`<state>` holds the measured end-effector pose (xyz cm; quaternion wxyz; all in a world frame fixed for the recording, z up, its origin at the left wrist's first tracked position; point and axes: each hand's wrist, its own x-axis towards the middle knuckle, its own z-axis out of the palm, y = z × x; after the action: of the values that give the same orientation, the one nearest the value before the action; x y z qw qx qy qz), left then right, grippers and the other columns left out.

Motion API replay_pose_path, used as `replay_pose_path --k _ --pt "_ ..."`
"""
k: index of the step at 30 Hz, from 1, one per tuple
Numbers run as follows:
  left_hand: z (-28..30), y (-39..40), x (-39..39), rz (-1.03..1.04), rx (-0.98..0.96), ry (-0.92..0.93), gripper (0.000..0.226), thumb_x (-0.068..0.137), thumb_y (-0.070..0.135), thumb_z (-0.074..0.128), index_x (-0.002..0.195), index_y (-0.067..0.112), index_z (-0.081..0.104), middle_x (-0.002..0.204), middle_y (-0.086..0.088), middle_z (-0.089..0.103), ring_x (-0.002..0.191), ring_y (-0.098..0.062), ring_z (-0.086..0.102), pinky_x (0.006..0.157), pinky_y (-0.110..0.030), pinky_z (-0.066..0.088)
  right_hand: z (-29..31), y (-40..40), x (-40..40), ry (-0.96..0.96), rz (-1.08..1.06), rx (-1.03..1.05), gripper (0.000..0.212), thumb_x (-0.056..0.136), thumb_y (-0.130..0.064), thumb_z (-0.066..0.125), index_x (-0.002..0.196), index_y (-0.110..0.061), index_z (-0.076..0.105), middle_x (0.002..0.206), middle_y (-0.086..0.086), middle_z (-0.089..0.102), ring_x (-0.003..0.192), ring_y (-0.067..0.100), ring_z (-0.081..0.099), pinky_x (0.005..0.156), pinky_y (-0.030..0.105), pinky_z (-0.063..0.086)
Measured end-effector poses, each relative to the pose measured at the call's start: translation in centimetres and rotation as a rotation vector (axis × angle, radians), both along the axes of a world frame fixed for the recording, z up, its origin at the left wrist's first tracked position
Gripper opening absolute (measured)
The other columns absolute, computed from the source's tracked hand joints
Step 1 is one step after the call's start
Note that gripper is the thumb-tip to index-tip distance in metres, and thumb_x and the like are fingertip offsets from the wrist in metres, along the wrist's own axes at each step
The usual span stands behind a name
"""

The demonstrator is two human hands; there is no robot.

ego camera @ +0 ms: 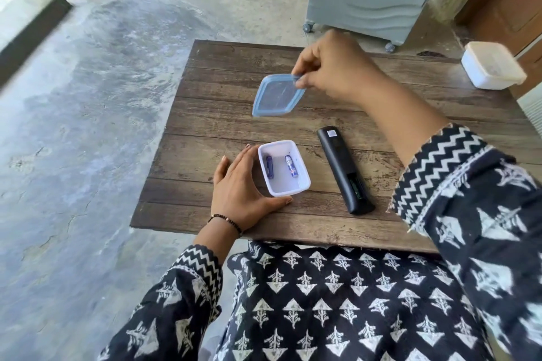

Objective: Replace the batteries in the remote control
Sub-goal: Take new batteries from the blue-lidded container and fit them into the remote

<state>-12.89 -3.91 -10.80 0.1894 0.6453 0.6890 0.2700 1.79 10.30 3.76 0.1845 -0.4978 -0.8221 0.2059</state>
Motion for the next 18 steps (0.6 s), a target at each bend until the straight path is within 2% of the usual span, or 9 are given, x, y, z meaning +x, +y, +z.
replay_pose_path --k 4,7,13,18 --pt "-0.1 -0.1 -0.2 -0.008 0.004 0.033 0.104 0.049 0.071 0.065 0.138 0.027 0.031 0.144 0.009 0.041 0.139 0.0 0.022 0.116 -0.03 0.003 -3.7 0.8 -1.0 -0.152 -0.002 0.152 0.015 0.074 -0.007 0.07 0.088 -0.011 0.073 0.088 0.011 0.071 0.08 0.024 0.063 0.072 0.025 0.048" --pt "-0.3 0.1 -0.3 -0.007 -0.002 0.06 0.108 0.048 0.074 0.057 0.139 0.024 0.03 0.146 0.007 0.039 0.141 -0.003 0.02 0.117 -0.031 0.003 -7.0 0.4 -1.1 -0.216 0.068 0.177 0.014 0.076 -0.004 0.066 0.089 -0.005 0.07 0.095 0.016 0.069 0.088 0.032 0.063 0.076 0.038 0.051" --pt "-0.1 0.1 -0.2 -0.025 0.009 0.059 0.105 0.052 0.072 0.056 0.14 0.023 0.027 0.145 0.009 0.04 0.137 -0.004 0.028 0.115 -0.032 0.003 -10.4 -1.0 -0.6 -0.405 0.185 0.225 0.017 0.079 -0.006 0.064 0.096 -0.007 0.064 0.1 0.009 0.062 0.097 0.029 0.053 0.072 0.038 0.047" --pt "-0.4 0.1 -0.2 -0.042 0.015 0.097 0.107 0.055 0.072 0.052 0.144 0.021 0.021 0.151 0.008 0.031 0.14 -0.006 0.023 0.115 -0.035 0.004 -11.0 -1.5 -0.4 -0.44 0.238 0.199 0.02 0.084 -0.002 0.056 0.1 -0.011 0.065 0.103 0.006 0.062 0.101 0.026 0.051 0.076 0.036 0.043"
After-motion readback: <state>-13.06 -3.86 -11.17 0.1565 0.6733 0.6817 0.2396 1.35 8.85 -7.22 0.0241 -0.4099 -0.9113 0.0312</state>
